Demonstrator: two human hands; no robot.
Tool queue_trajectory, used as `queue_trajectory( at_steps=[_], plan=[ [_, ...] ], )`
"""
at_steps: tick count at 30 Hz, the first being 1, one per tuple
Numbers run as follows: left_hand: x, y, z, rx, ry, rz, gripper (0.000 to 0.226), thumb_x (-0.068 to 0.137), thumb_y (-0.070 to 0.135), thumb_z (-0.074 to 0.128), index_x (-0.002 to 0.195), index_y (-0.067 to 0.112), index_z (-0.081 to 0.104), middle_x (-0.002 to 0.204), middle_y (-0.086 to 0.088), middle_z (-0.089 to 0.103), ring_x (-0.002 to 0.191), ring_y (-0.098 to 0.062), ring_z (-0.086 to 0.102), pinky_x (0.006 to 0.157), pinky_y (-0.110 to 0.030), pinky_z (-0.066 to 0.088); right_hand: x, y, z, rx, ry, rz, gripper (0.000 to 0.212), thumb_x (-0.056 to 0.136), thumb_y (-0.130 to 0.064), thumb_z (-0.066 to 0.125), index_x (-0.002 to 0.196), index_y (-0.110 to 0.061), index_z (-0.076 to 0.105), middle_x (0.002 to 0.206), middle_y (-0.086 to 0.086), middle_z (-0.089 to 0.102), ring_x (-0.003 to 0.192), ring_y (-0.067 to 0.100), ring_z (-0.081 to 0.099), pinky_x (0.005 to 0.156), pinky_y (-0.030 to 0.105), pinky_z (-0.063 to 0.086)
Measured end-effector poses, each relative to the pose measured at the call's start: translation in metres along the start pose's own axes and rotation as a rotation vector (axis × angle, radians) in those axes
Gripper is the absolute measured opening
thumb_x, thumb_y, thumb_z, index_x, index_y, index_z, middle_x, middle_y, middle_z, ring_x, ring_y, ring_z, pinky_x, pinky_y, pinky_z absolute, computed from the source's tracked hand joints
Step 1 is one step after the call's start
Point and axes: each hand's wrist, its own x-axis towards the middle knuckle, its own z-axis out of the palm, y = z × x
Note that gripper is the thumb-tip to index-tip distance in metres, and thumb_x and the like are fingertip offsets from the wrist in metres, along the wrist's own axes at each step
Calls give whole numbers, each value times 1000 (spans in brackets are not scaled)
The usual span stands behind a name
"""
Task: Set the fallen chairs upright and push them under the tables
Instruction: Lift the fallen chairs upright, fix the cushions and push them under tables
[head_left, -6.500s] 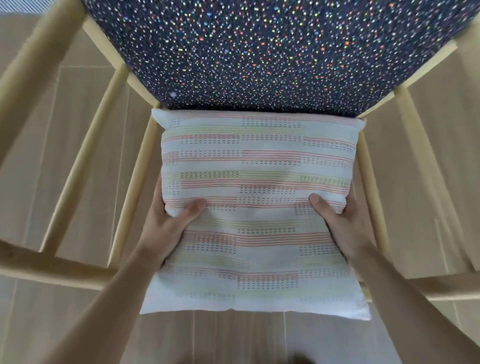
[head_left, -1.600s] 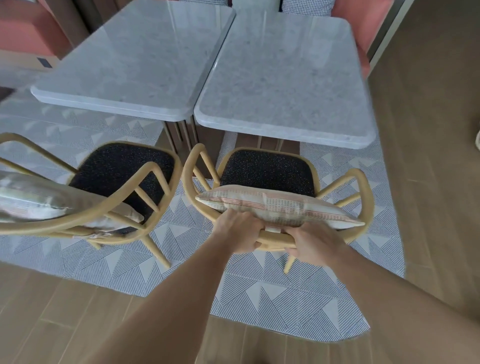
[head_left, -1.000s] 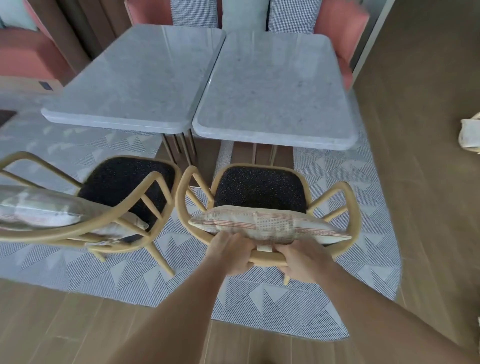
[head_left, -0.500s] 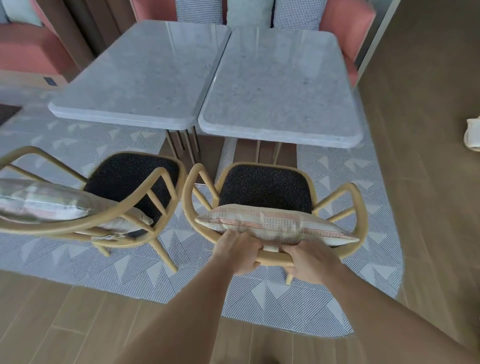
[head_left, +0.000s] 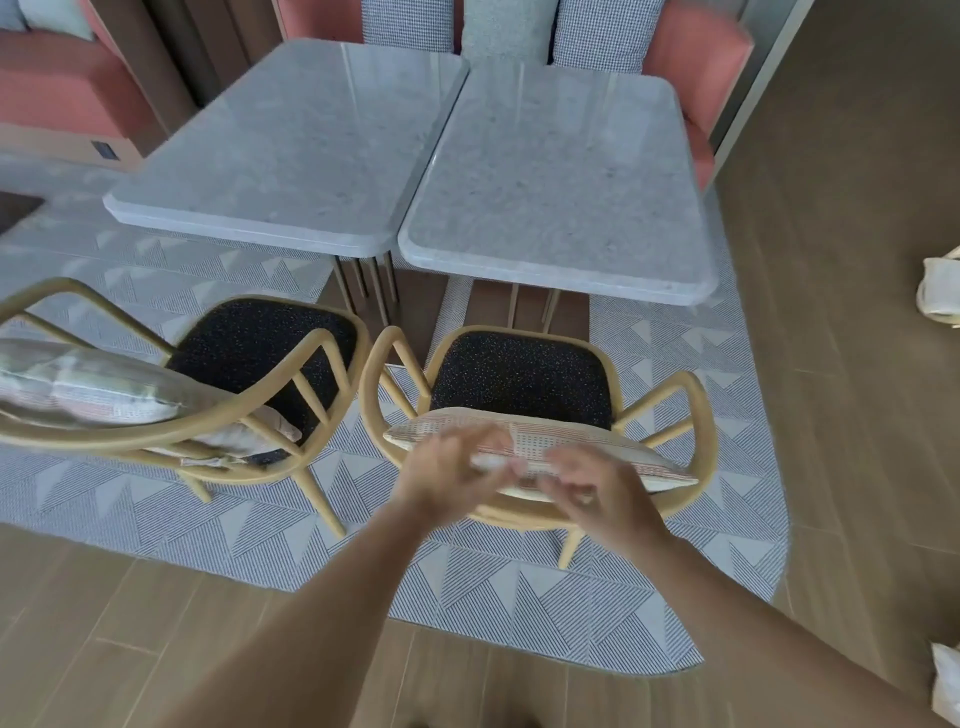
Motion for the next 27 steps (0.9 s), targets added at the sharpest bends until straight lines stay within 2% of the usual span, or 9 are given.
queue_trajectory(
  at_steps=[3,6,11,14,17,20,22,24,27],
  plan=[
    [-8,28,-61,-527,470,71,47,100,62,40,122,29,64,116,-2,72,108,-15,70,92,-35,56,16,-65,-26,377,314,-8,73,92,-70,56,140,-16,62,136,-6,69,128,5,65,107,23,51],
    [-24,45,-140,-781,674,184,39,106,50,32,129,36,60,126,-12,67,121,-37,64,103,-53,52,30,-147,-57,584,459,-217,76,98,-72,51,146,-13,57,146,0,66,138,18,60,113,26,46],
    [-90,27,-261,-692,713,296,69,99,78,35,142,25,47,139,-17,57,133,-41,56,111,-50,45,35,-272,-59,564,483,-349,81,97,-73,51,147,-10,53,153,9,57,146,22,52,122,38,41],
    [-136,-11,-330,-569,716,323,40,110,30,23,144,30,45,142,-14,56,135,-38,55,113,-57,44,45,-344,-25,523,509,-425,86,97,-73,51,148,-3,51,153,12,56,146,25,52,122,40,41],
    [-174,-38,-387,-470,720,337,59,99,5,20,145,33,43,143,-14,56,135,-35,56,114,-57,43,61,-407,16,521,517,-507,78,98,-74,50,144,-11,51,151,13,57,145,29,52,122,45,41],
    [-189,-64,-427,-475,745,332,50,104,14,22,144,34,44,140,-11,58,133,-31,59,113,-56,45,77,-447,53,566,516,-516,70,97,-73,52,144,-21,53,153,13,56,147,28,51,122,44,41],
    [-187,-88,-446,-513,753,328,39,109,38,27,143,39,48,138,-6,60,130,-28,61,111,-54,47,96,-461,76,564,512,-510,67,97,-73,52,144,-25,53,153,9,57,146,24,52,121,40,42],
    [-181,-115,-457,-505,734,332,50,104,67,34,143,40,49,138,-7,61,129,-30,62,109,-49,49,120,-467,98,543,512,-495,64,98,-72,51,144,-27,53,152,3,59,145,20,53,121,41,42],
    [-168,-173,-461,-416,673,318,69,102,74,37,146,23,49,134,-10,64,125,-33,63,105,-44,50,163,-463,145,521,483,-426,52,99,-67,52,140,-35,55,146,-11,62,141,13,56,120,37,43]
  ],
)
